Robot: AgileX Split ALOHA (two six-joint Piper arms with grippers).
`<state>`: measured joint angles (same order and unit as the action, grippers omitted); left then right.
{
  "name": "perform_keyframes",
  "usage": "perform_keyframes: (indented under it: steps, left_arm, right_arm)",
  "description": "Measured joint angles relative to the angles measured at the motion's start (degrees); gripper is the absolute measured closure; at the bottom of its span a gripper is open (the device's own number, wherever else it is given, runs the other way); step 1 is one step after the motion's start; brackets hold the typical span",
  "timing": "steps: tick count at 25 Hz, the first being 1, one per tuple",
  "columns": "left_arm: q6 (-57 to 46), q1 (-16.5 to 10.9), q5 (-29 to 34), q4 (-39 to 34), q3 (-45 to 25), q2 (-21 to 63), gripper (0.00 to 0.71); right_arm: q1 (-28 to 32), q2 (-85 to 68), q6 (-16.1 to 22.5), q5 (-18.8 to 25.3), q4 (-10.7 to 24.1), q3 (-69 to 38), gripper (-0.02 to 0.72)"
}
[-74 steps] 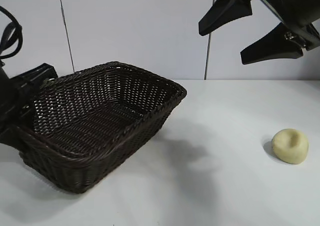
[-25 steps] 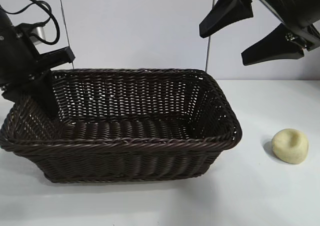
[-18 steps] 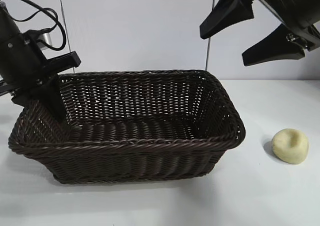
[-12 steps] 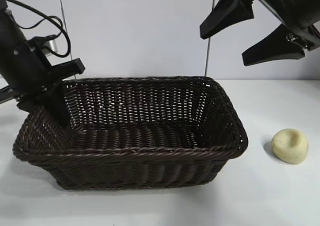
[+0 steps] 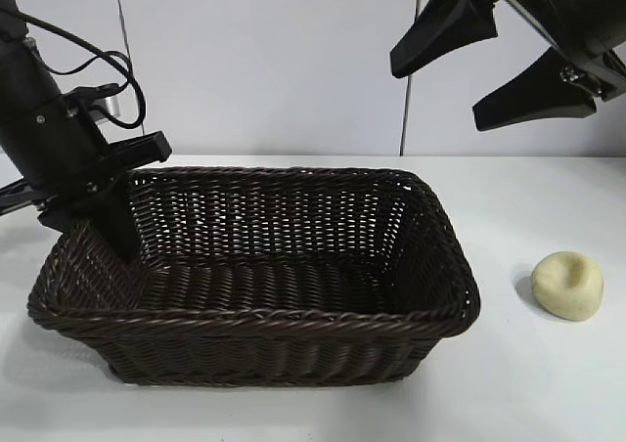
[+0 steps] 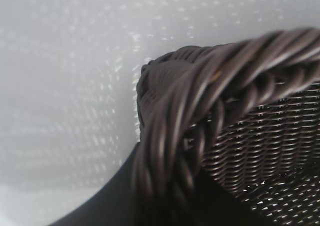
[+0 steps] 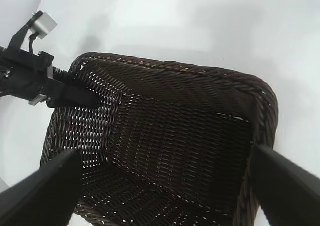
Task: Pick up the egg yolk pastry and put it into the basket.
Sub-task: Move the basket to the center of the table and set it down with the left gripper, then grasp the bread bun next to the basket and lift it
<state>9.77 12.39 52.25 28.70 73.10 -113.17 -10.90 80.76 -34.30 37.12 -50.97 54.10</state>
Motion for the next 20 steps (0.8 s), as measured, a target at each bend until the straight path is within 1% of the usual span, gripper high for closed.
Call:
perform_keyframes:
  steps: [1,3,5,9,12,15,20]
  left_arm:
    - [0.0,0.0,0.06,0.0,0.13,0.0,0.233]
    - [0.0,0.0,0.19,0.0,0.38,0.22,0.15]
    - [0.0,0.0,0.71,-0.72,0.74,0.91,0.109]
    - [-0.24,0.0,4.19,-4.38,0.93,2.65,0.086]
    - [-1.75,0.0,6.37,-7.43,1.67,4.35,0.085]
    - [-3.38,0.0,7.45,-9.83,3.18,6.83,0.084]
    - [-5.02,0.0,11.01,-14.21,7.18,10.28,0.083]
  right_arm:
    - [0.0,0.0,0.0,0.0,-0.01,0.0,0.05]
    - [0.0,0.0,0.0,0.0,-0.01,0.0,0.05]
    - [0.0,0.0,0.0,0.0,-0.01,0.0,0.05]
    - [0.0,0.0,0.0,0.0,0.01,0.0,0.05]
    - [0.0,0.0,0.0,0.0,0.05,0.0,0.05]
    - [0.0,0.0,0.0,0.0,0.12,0.0,0.05]
    - [0.0,0.0,0.0,0.0,0.2,0.0,0.05]
